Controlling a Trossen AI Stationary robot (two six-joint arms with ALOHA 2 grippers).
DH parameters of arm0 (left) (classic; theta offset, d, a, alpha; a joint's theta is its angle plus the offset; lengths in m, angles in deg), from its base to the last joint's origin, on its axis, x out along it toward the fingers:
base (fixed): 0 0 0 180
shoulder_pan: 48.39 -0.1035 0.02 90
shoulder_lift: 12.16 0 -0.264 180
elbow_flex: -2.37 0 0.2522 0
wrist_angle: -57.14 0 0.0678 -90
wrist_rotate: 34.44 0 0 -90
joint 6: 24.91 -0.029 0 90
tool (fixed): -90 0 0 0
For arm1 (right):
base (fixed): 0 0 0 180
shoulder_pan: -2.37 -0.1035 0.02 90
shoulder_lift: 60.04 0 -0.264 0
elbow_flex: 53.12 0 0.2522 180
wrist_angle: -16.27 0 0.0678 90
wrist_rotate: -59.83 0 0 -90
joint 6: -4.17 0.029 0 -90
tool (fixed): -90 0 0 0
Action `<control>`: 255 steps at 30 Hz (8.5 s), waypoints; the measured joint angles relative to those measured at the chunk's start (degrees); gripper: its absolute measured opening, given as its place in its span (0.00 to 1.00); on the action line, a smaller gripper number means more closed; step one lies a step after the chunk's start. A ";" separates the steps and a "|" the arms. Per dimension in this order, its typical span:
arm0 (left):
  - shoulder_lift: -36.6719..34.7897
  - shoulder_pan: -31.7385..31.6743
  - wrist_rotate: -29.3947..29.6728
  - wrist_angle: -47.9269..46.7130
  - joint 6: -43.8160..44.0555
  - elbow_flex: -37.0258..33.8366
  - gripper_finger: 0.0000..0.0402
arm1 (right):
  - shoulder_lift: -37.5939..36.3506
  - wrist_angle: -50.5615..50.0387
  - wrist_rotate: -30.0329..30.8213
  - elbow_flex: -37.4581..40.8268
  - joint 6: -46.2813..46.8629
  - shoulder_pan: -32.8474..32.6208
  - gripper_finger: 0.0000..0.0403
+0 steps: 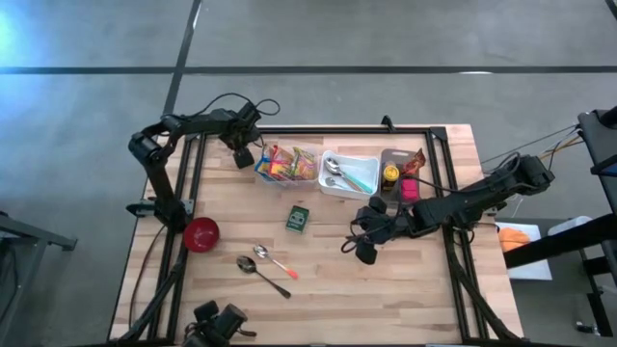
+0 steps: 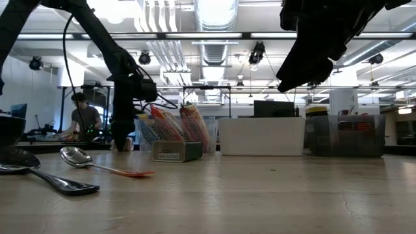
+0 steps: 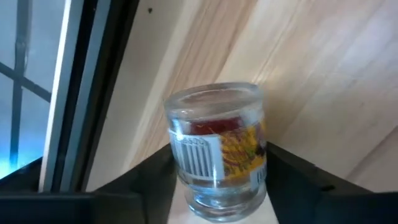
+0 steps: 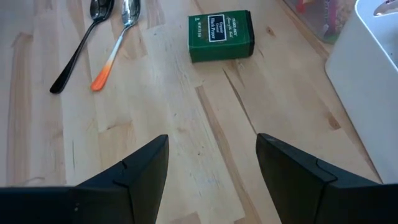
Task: Pick & Place Food Item
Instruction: Put the brown seasoning bottle into the black bin
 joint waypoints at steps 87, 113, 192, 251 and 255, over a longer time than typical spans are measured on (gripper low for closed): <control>-51.27 56.15 -27.07 21.80 62.16 -17.51 0.43 | 37.95 36.84 47.61 -39.35 -104.30 -8.52 0.60; -51.33 56.15 -29.96 21.45 65.60 -17.51 0.43 | 38.64 33.20 42.11 -42.58 -111.07 -8.22 0.92; -43.77 60.87 -32.23 35.56 83.43 -17.49 0.43 | 38.60 32.84 31.76 -42.91 -134.81 -5.44 0.63; -54.10 84.51 13.61 43.84 30.14 -24.88 0.83 | 28.55 23.80 17.58 -43.04 -43.73 -6.42 0.46; -52.97 89.36 18.01 56.10 22.28 -28.82 0.83 | 28.59 23.77 17.53 -42.79 -39.61 -6.00 0.46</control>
